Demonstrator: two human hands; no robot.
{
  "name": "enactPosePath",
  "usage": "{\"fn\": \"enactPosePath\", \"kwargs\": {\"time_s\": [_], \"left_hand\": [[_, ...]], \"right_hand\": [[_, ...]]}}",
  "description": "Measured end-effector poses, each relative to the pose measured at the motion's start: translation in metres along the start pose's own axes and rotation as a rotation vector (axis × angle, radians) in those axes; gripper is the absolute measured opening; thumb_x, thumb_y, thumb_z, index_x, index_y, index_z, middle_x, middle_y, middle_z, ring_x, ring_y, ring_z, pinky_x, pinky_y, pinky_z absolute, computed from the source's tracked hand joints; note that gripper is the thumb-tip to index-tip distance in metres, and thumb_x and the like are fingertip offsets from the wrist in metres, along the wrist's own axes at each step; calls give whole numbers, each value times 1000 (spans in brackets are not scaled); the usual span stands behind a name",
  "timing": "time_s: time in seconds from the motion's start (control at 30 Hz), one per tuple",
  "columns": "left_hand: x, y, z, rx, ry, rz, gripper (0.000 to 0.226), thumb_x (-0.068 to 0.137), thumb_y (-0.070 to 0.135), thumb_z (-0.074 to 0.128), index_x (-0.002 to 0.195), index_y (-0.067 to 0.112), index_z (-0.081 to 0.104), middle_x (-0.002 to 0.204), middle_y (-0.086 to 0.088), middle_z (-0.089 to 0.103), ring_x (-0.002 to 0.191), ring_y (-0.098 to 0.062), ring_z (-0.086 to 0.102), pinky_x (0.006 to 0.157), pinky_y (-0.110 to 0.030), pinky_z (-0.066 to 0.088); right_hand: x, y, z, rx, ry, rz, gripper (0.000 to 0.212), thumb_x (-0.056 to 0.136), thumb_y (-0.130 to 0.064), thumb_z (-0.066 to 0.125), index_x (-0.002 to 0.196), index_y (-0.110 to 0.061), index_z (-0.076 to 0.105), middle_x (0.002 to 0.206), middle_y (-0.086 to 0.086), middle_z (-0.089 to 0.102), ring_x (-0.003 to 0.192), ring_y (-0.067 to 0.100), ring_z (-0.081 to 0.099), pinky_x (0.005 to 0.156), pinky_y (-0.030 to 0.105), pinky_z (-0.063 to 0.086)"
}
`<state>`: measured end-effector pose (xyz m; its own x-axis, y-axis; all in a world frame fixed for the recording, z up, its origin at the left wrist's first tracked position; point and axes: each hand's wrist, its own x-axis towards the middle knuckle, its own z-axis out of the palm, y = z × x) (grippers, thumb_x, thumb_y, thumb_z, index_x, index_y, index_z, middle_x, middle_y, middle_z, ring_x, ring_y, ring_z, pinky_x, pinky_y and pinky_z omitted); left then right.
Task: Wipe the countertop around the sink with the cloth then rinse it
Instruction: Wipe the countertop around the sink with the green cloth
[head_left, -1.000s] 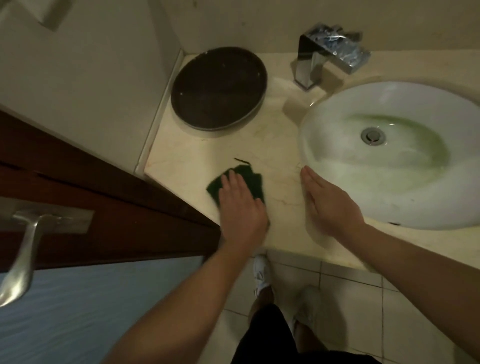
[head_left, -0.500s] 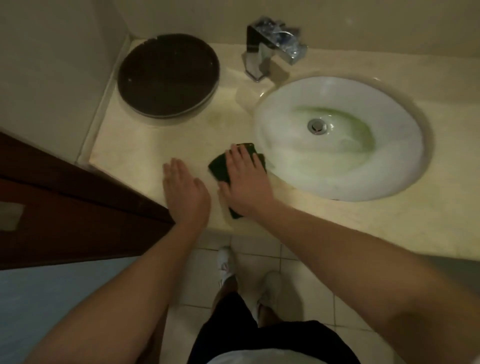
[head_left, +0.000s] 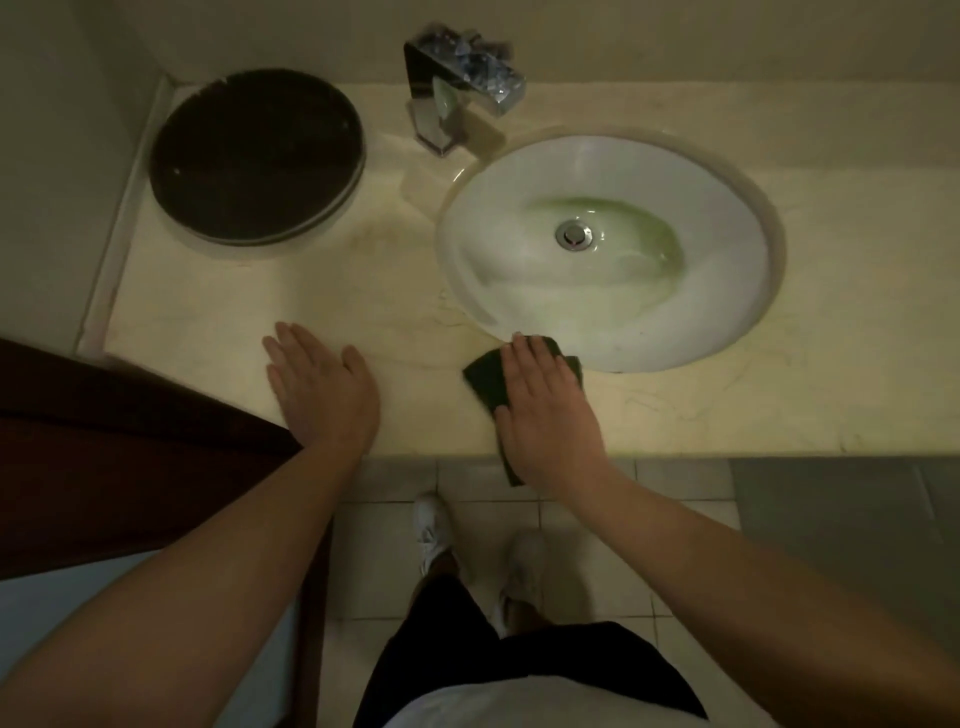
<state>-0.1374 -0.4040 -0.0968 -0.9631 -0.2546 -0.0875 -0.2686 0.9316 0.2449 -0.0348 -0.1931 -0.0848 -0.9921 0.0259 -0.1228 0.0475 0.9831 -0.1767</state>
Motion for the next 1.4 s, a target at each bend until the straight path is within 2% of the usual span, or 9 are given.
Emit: {"fn": "enactPosePath", "kwargs": {"time_s": [0.23,0.4,0.6,0.73,0.8,0.97,1.03,1.23,1.4], "left_hand": [[1,-1,2,-7,2,16,69,99,39,22,153,-1,6,163,-14,6,150,-28,3,122,-41,3],[7,-2,-4,-237,-38,-27,64,103,36,23,153,0,8,163,-12,6,150,-25,1,121,-37,0],[16,-8,-17,-696,-110,-143,56,104,35,19,154,9,15,163,-5,12,150,-19,7,121,-33,0],[26,-20,-50,-1193,-174,-387,56,103,47,21,147,18,39,149,5,41,129,-8,41,109,-22,31],[36,-29,-57,-1192,-178,-372,54,105,43,18,145,16,42,144,7,45,126,-6,43,98,-15,34],[72,-47,-61,-1076,-189,-339,65,96,56,24,150,21,34,156,3,32,142,-11,29,109,-23,22],[78,-52,-63,-973,-235,-299,80,90,67,24,154,20,23,160,1,25,143,-13,27,114,-26,18],[71,-60,-70,-1156,-218,-295,60,101,53,23,153,23,27,158,6,28,140,-9,29,112,-24,21],[54,-60,-62,-958,-238,-99,65,95,56,20,153,25,24,162,5,19,147,-9,16,122,-34,11]], "right_hand": [[-23,98,-21,-4,74,327,62,97,-31,27,148,4,23,155,23,28,144,38,22,117,51,23],[-26,68,-15,40,110,536,69,94,-33,24,147,10,21,153,28,26,143,41,23,119,49,17],[53,-37,-3,93,59,268,68,97,-33,33,152,2,11,160,18,14,148,30,13,121,39,14],[106,-106,3,126,57,13,65,98,-30,31,151,1,10,161,18,10,149,29,8,120,38,4],[108,-150,13,139,-5,-169,66,98,-32,32,152,0,9,161,17,8,149,28,5,120,37,0],[80,-209,36,-28,-112,-593,67,95,-36,34,151,-4,17,160,16,14,149,31,4,121,43,7],[67,-186,35,-12,-77,-551,65,96,-32,37,152,-4,18,160,14,17,149,28,9,122,40,4],[33,-57,4,-12,-2,-154,66,95,-30,34,152,-2,18,159,16,17,148,30,16,121,43,12],[88,-112,0,136,103,176,68,92,-24,43,151,1,18,157,19,24,145,33,24,119,43,19]]}}
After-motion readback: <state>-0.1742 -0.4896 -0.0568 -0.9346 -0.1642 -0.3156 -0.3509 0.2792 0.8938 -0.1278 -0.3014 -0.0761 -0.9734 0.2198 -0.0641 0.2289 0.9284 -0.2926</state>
